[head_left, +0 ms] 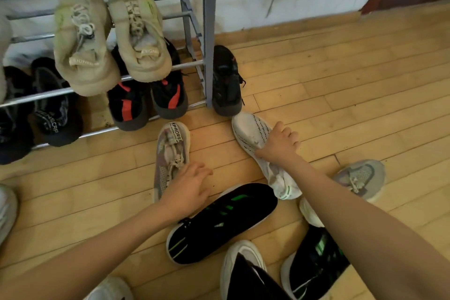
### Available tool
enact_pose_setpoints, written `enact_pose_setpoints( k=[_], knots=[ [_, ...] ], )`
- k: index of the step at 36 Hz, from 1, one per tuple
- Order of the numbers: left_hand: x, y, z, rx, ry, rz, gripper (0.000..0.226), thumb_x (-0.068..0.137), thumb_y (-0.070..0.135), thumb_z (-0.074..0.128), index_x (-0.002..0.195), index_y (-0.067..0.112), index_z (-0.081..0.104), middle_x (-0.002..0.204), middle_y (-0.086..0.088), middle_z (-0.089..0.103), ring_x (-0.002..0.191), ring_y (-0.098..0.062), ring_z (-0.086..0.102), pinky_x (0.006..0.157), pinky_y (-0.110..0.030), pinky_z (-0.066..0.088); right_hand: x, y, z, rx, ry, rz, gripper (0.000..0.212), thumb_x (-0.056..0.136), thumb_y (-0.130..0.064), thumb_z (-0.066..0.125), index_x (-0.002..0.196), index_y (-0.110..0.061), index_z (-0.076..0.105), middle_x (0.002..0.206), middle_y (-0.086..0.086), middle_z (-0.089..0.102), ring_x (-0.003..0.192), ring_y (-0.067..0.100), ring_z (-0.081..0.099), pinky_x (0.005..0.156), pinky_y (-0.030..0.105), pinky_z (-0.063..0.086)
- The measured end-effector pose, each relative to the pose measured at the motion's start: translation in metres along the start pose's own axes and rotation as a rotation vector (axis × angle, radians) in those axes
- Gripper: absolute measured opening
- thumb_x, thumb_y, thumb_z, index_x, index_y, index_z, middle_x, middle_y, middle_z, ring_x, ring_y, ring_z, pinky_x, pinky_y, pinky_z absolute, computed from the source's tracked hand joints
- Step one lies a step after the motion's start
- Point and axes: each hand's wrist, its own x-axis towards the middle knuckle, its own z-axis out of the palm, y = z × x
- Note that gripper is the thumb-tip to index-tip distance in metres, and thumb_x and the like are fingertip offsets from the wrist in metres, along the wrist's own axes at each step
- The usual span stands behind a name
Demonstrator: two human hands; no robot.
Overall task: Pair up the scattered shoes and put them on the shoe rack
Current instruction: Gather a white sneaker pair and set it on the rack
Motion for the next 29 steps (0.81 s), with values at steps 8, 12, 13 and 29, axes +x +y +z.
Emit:
enact_pose_setpoints(
  k=[8,12,13,29],
  knots=[
    [-0.007,-0.004,0.008,-0.010,-0.131,-0.059,0.040,0.090,0.033,0.054,0.129,0.021,0.050,0.140,0.001,0.040,0.135,-0.016,0.029,0.109,-0.028,0.027,-0.023,0.012,-0.002,0.063,0.002,-0.254,0.084,0.069,-0.019,0.077,0.130,-0.011,0.020,0.124,0.014,0.025,0.107,0.037,0.044,0.089,0.044,0.048],
    [-0.009,-0.011,0.011,-0.009,-0.100,-0.077,0.038,0.089,0.026,0.055,0.126,0.020,0.053,0.138,0.001,0.044,0.133,-0.019,0.034,0.109,-0.031,0.032,-0.042,0.012,-0.010,0.030,-0.124,-0.597,0.089,0.066,-0.026,0.081,0.135,-0.015,0.024,0.122,0.007,0.028,0.105,0.020,0.039,0.090,0.030,0.044],
    [-0.009,-0.012,0.010,0.013,-0.074,-0.076,0.039,0.088,0.024,0.055,0.127,0.018,0.053,0.138,-0.002,0.044,0.132,-0.021,0.035,0.108,-0.032,0.033,-0.047,0.007,-0.008,-0.007,-0.126,-0.662,0.089,0.067,-0.028,0.080,0.136,-0.017,0.024,0.122,0.006,0.028,0.105,0.021,0.042,0.089,0.031,0.045],
    [-0.084,-0.075,0.004,0.053,0.140,-0.048,0.034,0.081,0.028,0.043,0.094,0.015,0.072,0.102,-0.001,0.072,0.099,-0.021,0.068,0.079,-0.029,0.057,-0.079,-0.143,0.035,0.110,-0.267,-0.685,0.095,0.077,-0.028,0.070,0.146,-0.007,0.009,0.143,0.014,0.037,0.125,0.032,0.046,0.086,0.029,0.041]
  ],
)
